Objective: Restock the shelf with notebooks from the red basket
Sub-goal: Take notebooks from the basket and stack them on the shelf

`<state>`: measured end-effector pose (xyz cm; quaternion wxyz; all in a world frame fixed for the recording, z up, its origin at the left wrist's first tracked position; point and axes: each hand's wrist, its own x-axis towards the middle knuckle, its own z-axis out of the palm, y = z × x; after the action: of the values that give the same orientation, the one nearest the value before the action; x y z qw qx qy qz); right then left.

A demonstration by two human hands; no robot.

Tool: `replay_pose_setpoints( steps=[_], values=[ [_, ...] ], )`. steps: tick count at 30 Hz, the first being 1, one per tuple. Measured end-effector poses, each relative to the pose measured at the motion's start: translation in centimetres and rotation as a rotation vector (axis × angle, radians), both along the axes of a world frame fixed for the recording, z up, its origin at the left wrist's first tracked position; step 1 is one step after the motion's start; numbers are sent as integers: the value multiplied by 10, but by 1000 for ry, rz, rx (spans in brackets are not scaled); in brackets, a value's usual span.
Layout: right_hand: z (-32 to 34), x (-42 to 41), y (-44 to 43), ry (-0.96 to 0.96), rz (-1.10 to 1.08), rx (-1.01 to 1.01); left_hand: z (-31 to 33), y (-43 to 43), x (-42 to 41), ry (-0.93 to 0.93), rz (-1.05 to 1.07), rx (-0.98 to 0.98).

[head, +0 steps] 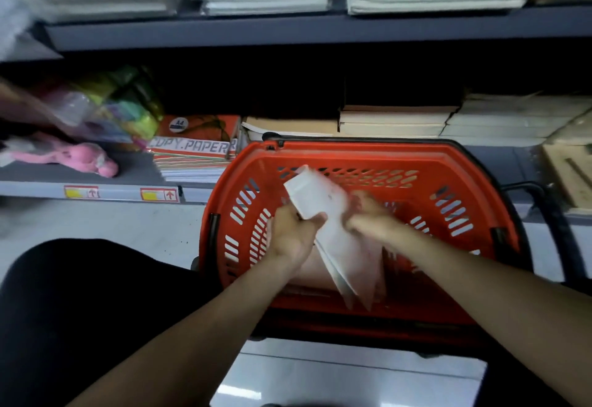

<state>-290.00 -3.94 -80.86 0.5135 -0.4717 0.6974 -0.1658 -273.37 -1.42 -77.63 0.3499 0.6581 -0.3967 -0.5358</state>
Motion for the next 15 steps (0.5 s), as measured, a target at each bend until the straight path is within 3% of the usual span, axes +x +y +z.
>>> replay_pose_setpoints(
  steps=[7, 11, 15],
  values=[
    [51, -55, -18, -285, -106, -19, 44, 3, 17, 10, -315, -283],
    [47, -56, 2, -338, -141, -28, 39, -6, 37, 33, -362, -281],
    [5, -46, 23, -247, -135, 40, 8, -4, 47, -106, -423, -181]
  ],
)
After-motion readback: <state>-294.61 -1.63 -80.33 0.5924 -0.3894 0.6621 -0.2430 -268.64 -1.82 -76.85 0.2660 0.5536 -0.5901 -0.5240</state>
